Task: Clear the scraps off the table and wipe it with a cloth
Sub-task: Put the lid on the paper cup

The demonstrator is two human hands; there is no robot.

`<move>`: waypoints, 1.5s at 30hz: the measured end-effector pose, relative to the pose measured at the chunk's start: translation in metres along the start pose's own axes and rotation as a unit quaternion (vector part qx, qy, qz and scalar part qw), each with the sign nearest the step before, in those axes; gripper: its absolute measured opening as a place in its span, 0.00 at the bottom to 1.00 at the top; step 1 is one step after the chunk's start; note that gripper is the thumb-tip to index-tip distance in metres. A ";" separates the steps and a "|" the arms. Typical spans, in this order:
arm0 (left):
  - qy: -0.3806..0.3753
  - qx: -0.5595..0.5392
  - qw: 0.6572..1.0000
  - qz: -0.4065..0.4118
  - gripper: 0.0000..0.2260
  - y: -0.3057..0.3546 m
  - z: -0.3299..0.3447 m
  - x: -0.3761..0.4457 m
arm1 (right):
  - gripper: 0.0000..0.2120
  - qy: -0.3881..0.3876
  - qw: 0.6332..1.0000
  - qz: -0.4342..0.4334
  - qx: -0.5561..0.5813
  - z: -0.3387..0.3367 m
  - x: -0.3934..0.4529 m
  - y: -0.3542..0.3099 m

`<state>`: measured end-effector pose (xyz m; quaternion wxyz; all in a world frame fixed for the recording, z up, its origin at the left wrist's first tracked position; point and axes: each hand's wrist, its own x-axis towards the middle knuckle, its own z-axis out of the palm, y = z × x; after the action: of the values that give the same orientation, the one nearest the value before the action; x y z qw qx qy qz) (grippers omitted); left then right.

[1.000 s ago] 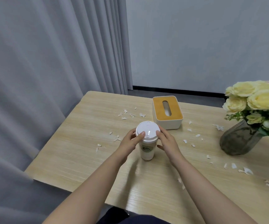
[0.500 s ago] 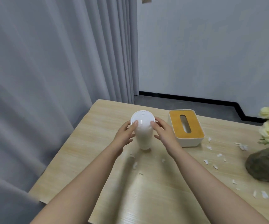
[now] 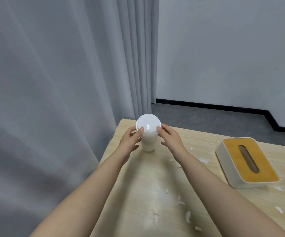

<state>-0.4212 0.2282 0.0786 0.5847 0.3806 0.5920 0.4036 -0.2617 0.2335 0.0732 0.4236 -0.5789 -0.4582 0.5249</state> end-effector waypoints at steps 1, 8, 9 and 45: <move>0.002 0.001 1.000 0.001 0.20 0.003 -0.007 0.009 | 0.09 -0.001 1.000 0.006 0.006 0.009 0.009 -0.002; 0.044 -0.010 0.999 -0.003 0.18 0.028 -0.048 0.070 | 0.13 -0.001 1.000 0.014 0.015 0.063 0.066 -0.023; 0.048 -0.013 0.999 -0.004 0.18 0.031 -0.052 0.078 | 0.12 -0.001 1.000 0.015 0.016 0.069 0.074 -0.024; 0.144 0.040 0.989 0.020 0.25 0.009 -0.080 0.141 | 0.23 -0.034 0.996 0.051 -0.058 0.115 0.143 -0.015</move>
<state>-0.5051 0.3588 0.0322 0.4692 0.3532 0.6779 0.4421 -0.3729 0.3774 0.0461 0.3460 -0.6066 -0.4725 0.5377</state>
